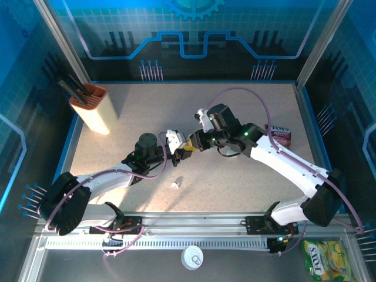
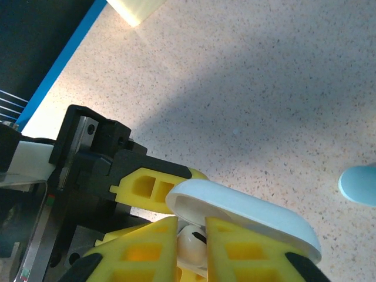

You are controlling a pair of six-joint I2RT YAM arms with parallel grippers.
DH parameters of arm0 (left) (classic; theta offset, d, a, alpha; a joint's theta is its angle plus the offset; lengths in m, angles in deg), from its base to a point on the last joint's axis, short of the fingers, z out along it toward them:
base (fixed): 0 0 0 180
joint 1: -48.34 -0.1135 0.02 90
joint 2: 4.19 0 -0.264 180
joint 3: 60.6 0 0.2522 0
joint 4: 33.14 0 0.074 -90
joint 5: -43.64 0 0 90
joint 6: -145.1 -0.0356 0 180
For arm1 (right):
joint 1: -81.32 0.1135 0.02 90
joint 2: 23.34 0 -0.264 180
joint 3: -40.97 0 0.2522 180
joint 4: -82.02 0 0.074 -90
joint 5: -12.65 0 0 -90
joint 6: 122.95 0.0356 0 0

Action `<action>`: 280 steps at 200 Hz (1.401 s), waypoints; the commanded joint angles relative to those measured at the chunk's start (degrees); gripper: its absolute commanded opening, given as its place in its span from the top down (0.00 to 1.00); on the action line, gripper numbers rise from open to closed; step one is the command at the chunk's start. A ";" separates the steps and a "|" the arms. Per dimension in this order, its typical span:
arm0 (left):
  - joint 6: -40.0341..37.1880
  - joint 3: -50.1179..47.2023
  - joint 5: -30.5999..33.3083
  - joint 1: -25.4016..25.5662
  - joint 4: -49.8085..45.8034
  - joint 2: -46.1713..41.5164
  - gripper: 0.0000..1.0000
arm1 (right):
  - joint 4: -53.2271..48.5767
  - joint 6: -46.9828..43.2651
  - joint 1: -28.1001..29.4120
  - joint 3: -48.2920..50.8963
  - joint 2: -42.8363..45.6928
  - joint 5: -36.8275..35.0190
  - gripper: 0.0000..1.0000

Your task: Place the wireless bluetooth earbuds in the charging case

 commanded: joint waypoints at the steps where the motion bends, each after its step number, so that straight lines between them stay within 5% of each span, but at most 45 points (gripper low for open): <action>1: -1.27 0.64 -0.19 -0.05 1.53 -1.23 0.82 | -5.79 1.48 0.94 -1.78 -1.14 -0.67 0.86; 183: -3.81 0.63 -0.70 -0.08 -2.39 0.95 0.82 | -2.58 7.23 -4.03 0.06 3.55 -0.01 0.87; 253: -1.90 1.26 2.39 -0.58 -2.61 3.21 0.82 | -2.10 7.64 -5.05 4.44 6.70 -1.01 0.65; 280: 3.12 -0.52 2.06 -3.51 4.77 6.36 0.83 | -0.93 9.33 -6.77 9.36 11.30 -3.39 0.56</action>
